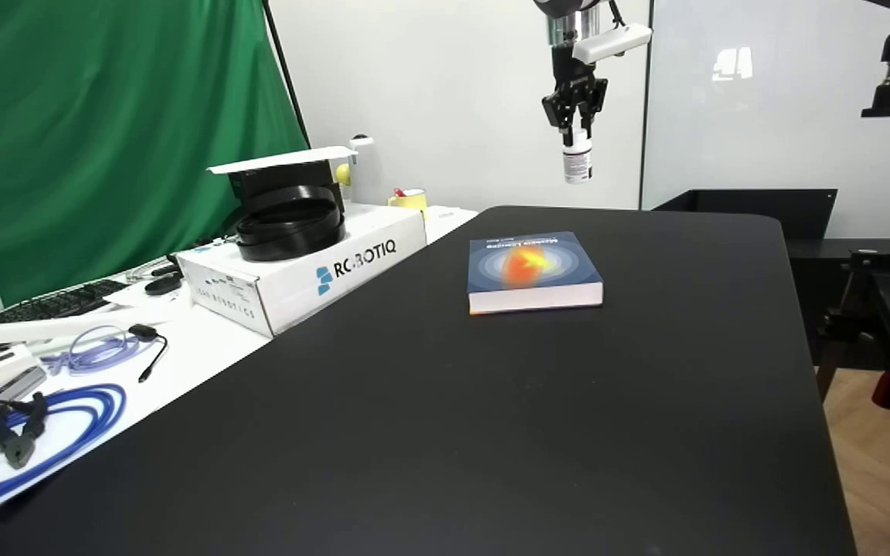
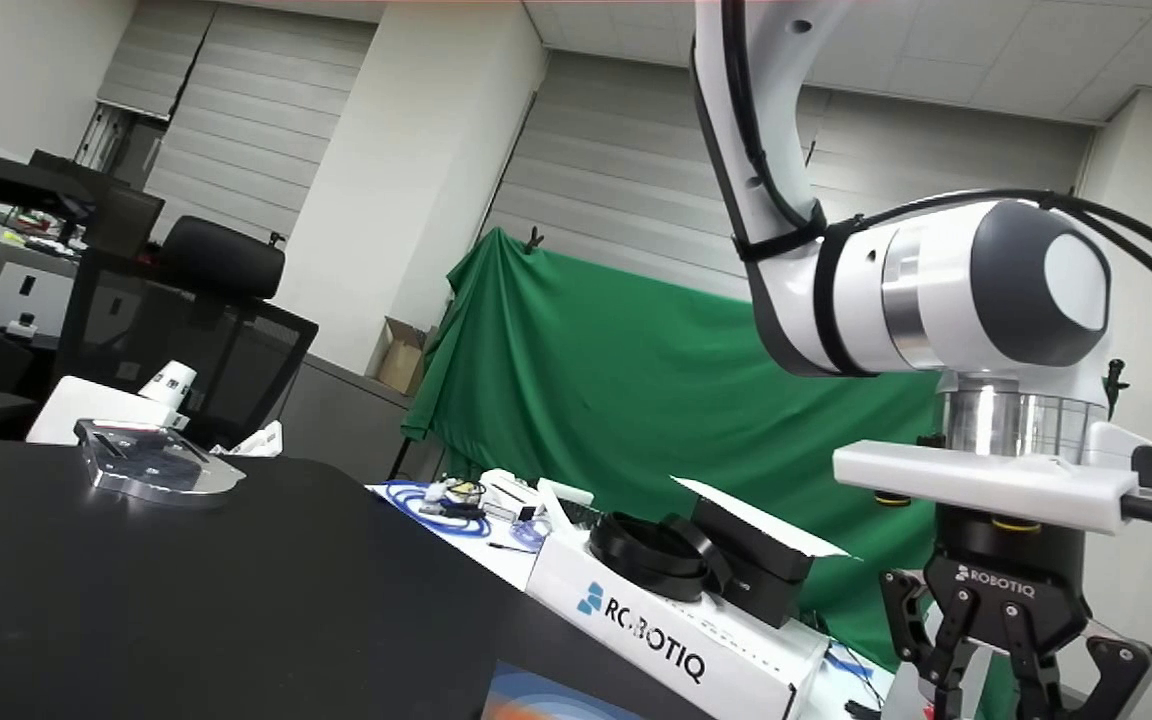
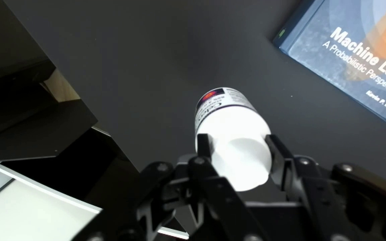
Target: Put the bottle on the table
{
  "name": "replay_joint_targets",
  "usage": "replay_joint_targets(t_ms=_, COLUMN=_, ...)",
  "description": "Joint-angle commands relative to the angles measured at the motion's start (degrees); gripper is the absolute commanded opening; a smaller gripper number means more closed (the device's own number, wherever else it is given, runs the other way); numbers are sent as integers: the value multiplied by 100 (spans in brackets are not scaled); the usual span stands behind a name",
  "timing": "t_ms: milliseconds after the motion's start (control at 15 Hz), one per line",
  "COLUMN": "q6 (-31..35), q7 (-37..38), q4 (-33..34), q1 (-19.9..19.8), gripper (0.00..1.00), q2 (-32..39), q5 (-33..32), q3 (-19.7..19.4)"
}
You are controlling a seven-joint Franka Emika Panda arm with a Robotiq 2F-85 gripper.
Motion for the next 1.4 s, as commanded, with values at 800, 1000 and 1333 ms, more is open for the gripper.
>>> replay_joint_targets(t_ms=800, q6=-760, q7=198, q4=2710, q1=-614, gripper=19, q2=1893, q5=772, q3=321)
replay_joint_targets(t_ms=1000, q6=-756, q7=159, q4=3070, q1=-772, gripper=19, q2=2329, q5=829, q3=391)
replay_joint_targets(t_ms=1333, q6=-889, q7=182, q4=3560, q1=-939, gripper=19, q2=2854, q5=826, q3=465)
